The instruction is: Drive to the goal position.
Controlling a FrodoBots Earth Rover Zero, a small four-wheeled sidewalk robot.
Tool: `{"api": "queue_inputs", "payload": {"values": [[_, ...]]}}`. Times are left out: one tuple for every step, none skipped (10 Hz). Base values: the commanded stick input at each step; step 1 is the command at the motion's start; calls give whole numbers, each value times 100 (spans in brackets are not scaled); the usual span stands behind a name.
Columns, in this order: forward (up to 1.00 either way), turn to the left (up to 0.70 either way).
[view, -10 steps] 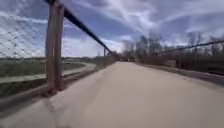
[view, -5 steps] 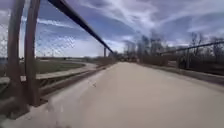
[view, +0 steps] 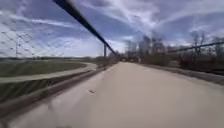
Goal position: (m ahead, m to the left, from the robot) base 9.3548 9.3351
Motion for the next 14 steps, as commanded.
{"api": "queue_inputs", "payload": {"values": [[100,1],[100,-10],[100,-27],[100,-39],[100,-35],[100,1],[100,1],[100,1],[100,1],[100,1],[100,1],[100,1],[100,0],[100,-1]]}}
